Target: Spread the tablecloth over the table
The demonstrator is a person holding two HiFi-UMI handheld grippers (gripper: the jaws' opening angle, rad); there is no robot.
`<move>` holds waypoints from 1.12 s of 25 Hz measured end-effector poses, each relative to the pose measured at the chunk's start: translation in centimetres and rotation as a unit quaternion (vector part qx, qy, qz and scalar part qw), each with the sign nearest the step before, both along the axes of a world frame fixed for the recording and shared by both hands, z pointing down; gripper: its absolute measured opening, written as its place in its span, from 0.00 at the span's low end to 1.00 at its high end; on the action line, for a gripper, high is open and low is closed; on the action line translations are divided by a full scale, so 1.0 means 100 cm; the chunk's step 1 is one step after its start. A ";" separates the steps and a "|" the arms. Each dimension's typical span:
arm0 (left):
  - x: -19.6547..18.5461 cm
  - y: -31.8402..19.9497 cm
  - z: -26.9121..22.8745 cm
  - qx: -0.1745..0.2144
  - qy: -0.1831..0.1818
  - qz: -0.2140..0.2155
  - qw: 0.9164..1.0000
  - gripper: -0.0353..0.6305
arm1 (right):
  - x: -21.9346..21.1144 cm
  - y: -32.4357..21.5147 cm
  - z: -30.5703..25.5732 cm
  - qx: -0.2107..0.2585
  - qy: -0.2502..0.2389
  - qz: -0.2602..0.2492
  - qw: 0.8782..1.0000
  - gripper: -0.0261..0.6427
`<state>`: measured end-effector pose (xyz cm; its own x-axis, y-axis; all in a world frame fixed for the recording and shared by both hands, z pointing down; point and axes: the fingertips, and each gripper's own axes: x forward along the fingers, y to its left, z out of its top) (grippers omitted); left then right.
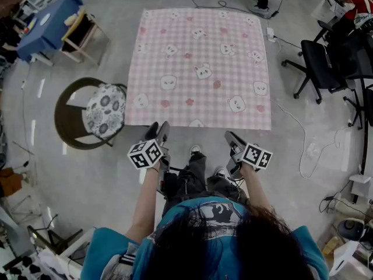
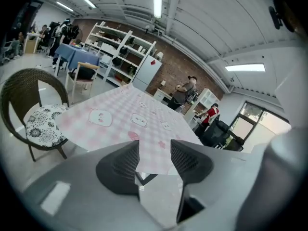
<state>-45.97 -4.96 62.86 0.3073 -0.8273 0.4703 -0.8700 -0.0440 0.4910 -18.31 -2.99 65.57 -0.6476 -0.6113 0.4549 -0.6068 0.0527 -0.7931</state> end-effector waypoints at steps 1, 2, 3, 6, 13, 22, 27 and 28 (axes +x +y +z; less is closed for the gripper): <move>0.010 0.001 -0.006 0.008 -0.011 0.016 1.000 0.37 | 0.001 -0.001 -0.006 0.010 0.003 -0.008 1.000 0.18; 0.022 0.002 -0.012 0.016 -0.024 0.036 0.999 0.37 | 0.003 -0.002 -0.013 0.021 0.005 -0.015 1.000 0.18; 0.035 0.003 -0.019 0.026 -0.037 0.057 0.997 0.37 | 0.005 -0.002 -0.021 0.034 0.008 -0.022 0.999 0.18; 0.073 0.006 -0.046 0.064 -0.059 0.114 0.990 0.37 | 0.012 -0.004 -0.048 0.083 0.022 -0.041 0.995 0.18; 0.140 0.025 -0.121 0.162 -0.123 0.191 0.960 0.35 | 0.019 0.007 -0.114 0.190 0.037 -0.087 0.977 0.18; 0.198 0.069 -0.206 0.274 -0.158 0.219 0.923 0.24 | 0.025 0.045 -0.185 0.309 0.060 -0.139 0.939 0.18; 0.225 0.101 -0.210 0.283 -0.145 0.222 0.922 0.15 | 0.028 0.077 -0.208 0.353 0.097 -0.175 0.914 0.18; 0.228 0.106 -0.207 0.279 -0.148 0.224 0.922 0.15 | 0.028 0.081 -0.211 0.359 0.100 -0.178 0.911 0.18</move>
